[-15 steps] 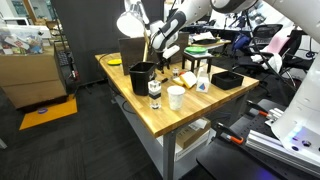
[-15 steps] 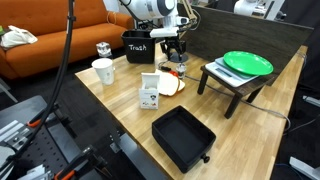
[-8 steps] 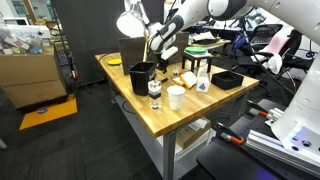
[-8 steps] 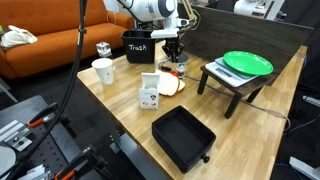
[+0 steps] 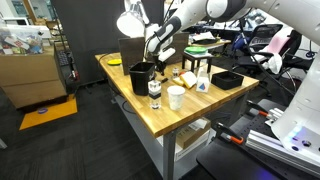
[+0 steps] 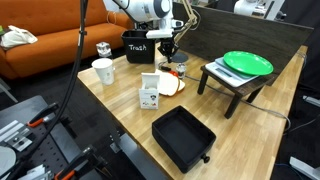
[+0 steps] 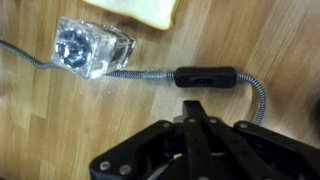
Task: Turn off the desk lamp
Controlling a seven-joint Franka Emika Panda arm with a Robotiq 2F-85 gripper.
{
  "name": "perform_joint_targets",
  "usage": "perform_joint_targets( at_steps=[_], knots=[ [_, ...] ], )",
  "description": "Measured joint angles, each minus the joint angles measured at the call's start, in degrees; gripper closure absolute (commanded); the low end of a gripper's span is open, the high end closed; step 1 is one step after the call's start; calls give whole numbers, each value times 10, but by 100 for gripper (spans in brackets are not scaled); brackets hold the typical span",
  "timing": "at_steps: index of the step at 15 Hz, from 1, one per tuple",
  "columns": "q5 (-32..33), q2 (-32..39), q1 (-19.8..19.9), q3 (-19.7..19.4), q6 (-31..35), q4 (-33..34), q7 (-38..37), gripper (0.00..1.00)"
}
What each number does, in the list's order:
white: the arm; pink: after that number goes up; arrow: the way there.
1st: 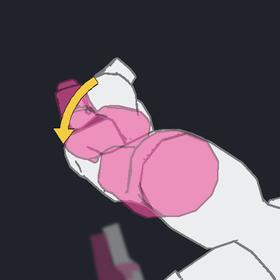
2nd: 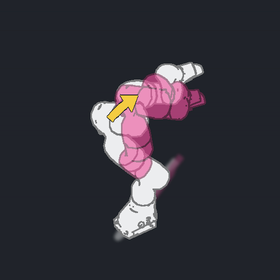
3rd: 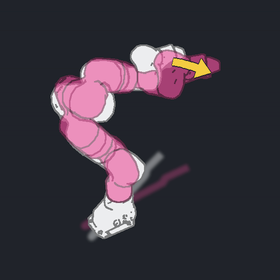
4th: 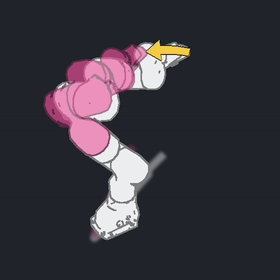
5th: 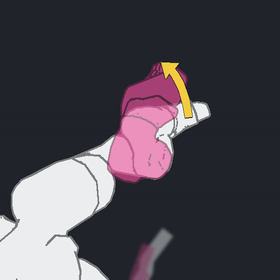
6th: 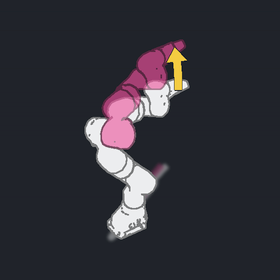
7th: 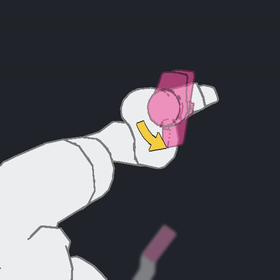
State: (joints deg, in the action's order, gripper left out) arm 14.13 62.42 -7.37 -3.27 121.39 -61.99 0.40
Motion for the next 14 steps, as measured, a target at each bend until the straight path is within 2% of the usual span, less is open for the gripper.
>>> perform_joint_targets(
  at_steps=[14],
  knots=[
    [0, 11, -2, 1, -21, -1, 0, 100]
  ],
)
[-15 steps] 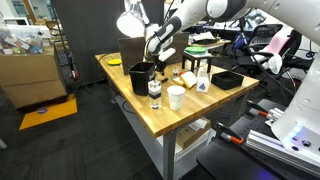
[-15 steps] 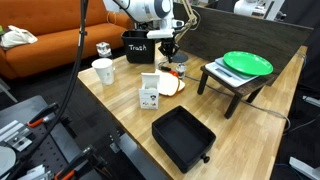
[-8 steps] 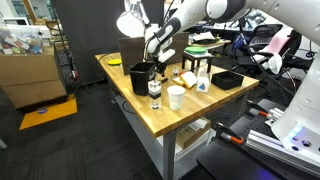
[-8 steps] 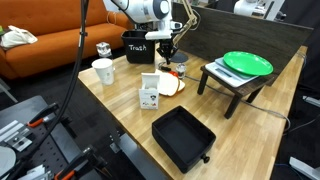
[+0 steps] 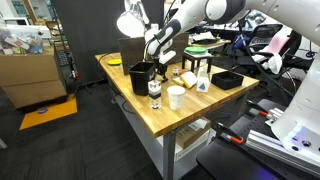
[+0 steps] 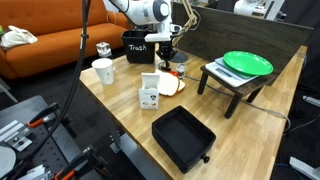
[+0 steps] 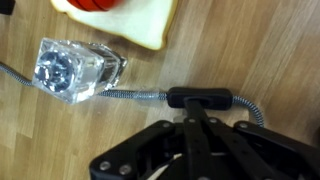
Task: Turn off the desk lamp
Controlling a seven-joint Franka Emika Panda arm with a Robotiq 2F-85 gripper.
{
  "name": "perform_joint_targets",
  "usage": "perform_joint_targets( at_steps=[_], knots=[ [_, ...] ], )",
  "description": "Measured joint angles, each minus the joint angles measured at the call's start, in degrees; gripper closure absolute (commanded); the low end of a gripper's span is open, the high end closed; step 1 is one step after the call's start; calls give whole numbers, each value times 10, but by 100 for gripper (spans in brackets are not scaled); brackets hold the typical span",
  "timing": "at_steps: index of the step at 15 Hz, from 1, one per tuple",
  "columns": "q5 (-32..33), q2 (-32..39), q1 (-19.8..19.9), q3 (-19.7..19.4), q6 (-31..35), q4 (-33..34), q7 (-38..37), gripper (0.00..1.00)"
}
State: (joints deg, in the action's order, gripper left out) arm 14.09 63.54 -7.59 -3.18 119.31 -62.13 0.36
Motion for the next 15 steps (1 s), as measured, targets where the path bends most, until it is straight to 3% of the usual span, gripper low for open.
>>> perform_joint_targets(
  at_steps=[15],
  knots=[
    [-42, -2, 14, -1, 2, -4, -45, 100]
  ],
)
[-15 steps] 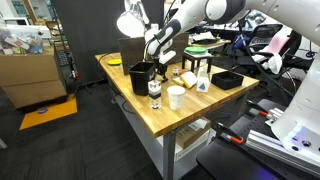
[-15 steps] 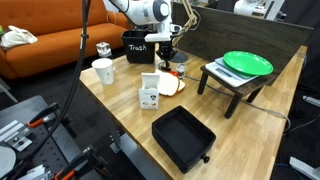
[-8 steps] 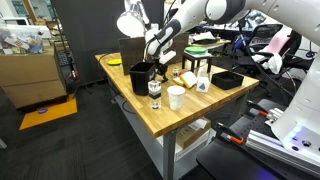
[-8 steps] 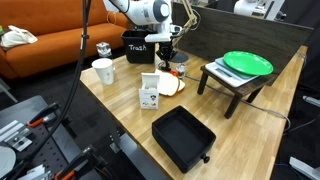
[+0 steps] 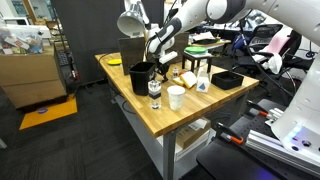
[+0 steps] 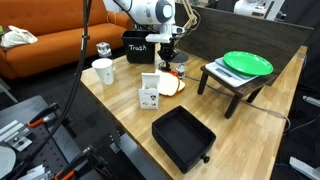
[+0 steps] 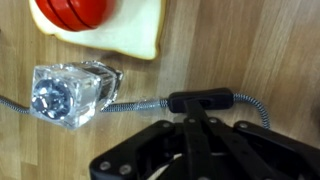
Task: Turn off the desk lamp
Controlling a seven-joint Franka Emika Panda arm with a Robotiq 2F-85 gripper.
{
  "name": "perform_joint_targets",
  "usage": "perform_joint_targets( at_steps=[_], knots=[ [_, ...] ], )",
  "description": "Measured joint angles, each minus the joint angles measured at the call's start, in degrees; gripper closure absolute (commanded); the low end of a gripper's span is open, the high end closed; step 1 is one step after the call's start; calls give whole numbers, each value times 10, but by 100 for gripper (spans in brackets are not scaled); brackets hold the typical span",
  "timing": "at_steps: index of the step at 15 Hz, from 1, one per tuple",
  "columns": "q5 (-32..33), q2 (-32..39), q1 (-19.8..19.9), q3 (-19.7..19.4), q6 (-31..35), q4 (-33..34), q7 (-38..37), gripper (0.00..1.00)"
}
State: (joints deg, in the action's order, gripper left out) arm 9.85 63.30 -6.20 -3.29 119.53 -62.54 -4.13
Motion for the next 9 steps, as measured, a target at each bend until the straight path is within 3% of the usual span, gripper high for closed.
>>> perform_joint_targets(
  at_steps=[4, 9],
  knots=[
    [-1, -28, 1, -10, 39, -47, -51, 100],
    [-1, -131, -4, -20, 106, -178, -121, 96]
  ],
)
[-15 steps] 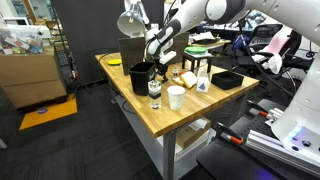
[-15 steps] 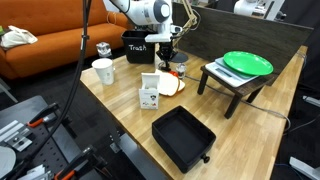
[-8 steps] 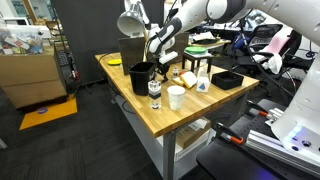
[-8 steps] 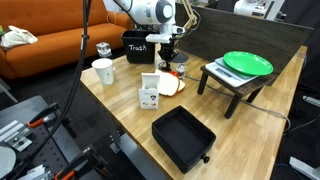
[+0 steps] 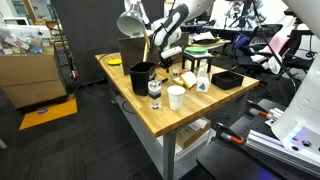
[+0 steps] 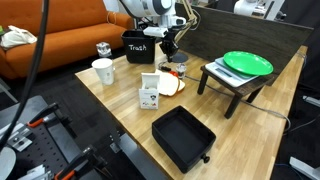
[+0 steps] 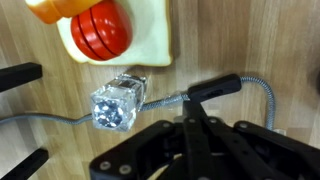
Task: Turn off the desk lamp
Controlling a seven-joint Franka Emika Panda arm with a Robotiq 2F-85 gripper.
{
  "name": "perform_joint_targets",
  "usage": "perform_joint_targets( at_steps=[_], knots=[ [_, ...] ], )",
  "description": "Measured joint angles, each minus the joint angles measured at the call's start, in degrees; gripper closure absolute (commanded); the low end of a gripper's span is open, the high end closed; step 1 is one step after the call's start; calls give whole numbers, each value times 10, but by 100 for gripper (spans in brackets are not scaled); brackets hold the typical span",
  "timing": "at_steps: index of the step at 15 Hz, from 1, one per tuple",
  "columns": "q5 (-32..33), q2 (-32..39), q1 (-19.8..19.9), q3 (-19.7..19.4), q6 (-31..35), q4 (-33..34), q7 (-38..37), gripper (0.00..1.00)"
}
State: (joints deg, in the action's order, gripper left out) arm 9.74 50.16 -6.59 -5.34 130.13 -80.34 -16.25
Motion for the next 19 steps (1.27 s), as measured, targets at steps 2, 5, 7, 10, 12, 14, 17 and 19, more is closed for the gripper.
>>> perform_joint_targets(
  at_steps=[2, 5, 7, 10, 12, 14, 17, 19],
  knots=[
    [0, -49, -4, -5, 32, -62, -18, 87],
    [2, -119, -8, -16, 88, -160, -40, 60],
    [9, -167, -9, -24, 128, -234, -45, 47],
    [18, -239, -8, -33, 196, -354, -44, 52],
    [20, -274, -7, -34, 224, -406, -44, 41],
    [21, -282, -8, -34, 229, -414, -44, 41],
    [21, -282, -8, -34, 229, -415, -44, 41],
    [21, -282, -8, -34, 230, -415, -44, 41]
  ],
)
